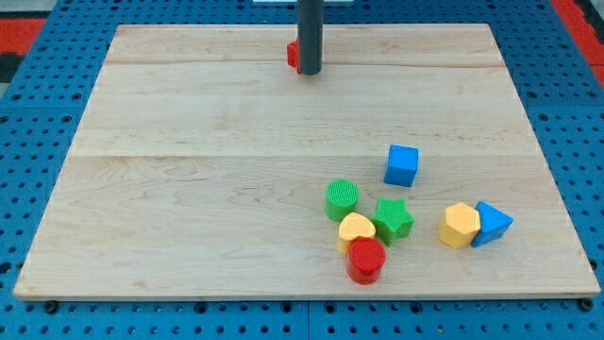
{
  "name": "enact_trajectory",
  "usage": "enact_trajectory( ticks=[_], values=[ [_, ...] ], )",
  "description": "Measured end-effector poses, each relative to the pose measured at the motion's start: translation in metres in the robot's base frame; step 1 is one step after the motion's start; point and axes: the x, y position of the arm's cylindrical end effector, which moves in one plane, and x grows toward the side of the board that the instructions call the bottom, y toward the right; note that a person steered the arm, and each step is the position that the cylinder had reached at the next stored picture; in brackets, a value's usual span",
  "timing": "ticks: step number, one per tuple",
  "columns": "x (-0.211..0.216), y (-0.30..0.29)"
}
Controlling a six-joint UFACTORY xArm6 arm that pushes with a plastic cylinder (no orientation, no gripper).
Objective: Move the red circle close to red star
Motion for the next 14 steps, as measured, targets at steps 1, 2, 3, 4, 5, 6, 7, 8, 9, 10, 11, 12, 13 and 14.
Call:
enact_trajectory(
  ticks=[1, 2, 3, 4, 5, 6, 7, 8, 9, 10, 11, 12, 13, 14],
  values=[
    [-0.020, 0.001],
    [0.023, 0.038],
    [0.084, 0.122],
    [0.113, 0.235],
    [0.218, 0.270],
    [0.304, 0.232],
    [0.333, 0.129],
    [0.341, 0.040],
    [0.314, 0.019],
    [0.324, 0.038],
    [0.304, -0.006],
    [0.260, -0.020],
    [0.227, -0.028],
    [0.216, -0.067]
  ],
)
